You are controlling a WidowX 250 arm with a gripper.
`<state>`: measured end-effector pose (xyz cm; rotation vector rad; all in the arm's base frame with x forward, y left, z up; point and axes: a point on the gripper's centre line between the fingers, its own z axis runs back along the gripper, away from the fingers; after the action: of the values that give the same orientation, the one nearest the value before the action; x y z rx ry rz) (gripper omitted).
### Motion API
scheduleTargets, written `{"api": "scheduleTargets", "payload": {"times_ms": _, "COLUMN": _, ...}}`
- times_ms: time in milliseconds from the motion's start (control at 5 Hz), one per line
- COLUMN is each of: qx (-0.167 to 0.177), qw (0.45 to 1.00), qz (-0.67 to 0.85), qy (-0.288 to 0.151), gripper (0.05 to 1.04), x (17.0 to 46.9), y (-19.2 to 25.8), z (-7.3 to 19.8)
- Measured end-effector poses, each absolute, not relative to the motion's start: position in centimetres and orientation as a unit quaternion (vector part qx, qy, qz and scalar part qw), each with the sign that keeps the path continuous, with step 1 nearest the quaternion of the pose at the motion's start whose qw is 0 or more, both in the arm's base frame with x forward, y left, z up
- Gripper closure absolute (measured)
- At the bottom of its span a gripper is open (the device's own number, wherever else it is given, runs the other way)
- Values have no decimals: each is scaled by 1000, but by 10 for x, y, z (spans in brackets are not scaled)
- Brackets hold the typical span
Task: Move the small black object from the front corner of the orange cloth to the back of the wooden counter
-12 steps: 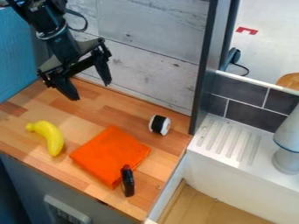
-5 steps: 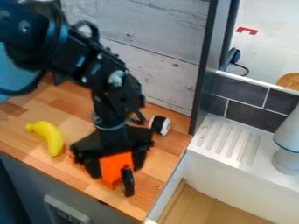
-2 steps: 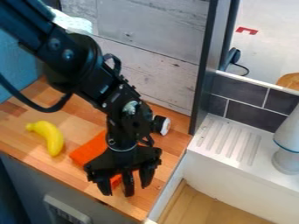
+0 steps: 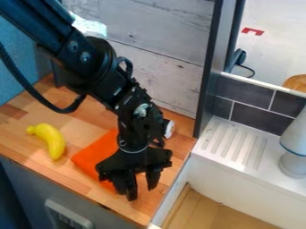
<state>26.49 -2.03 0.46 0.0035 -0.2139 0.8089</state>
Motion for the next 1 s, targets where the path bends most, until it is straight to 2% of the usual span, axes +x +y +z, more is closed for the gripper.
{"api": "scheduleTargets", "payload": {"times_ms": 200, "qx": 1, "qw": 909, "qz": 402, "qy": -108, "gripper": 675, "x": 269, "y": -13, "z": 6}}
{"api": "scheduleTargets", "payload": {"times_ms": 400, "qx": -2, "qw": 909, "qz": 400, "qy": -114, "gripper": 754, "x": 275, "y": -11, "z": 7}}
{"api": "scheduleTargets", "payload": {"times_ms": 600, "qx": -3, "qw": 907, "qz": 406, "qy": -114, "gripper": 755, "x": 279, "y": -4, "z": 11}}
{"api": "scheduleTargets", "payload": {"times_ms": 1000, "qx": -74, "qw": 881, "qz": 449, "qy": -132, "gripper": 755, "x": 322, "y": 24, "z": 82}}
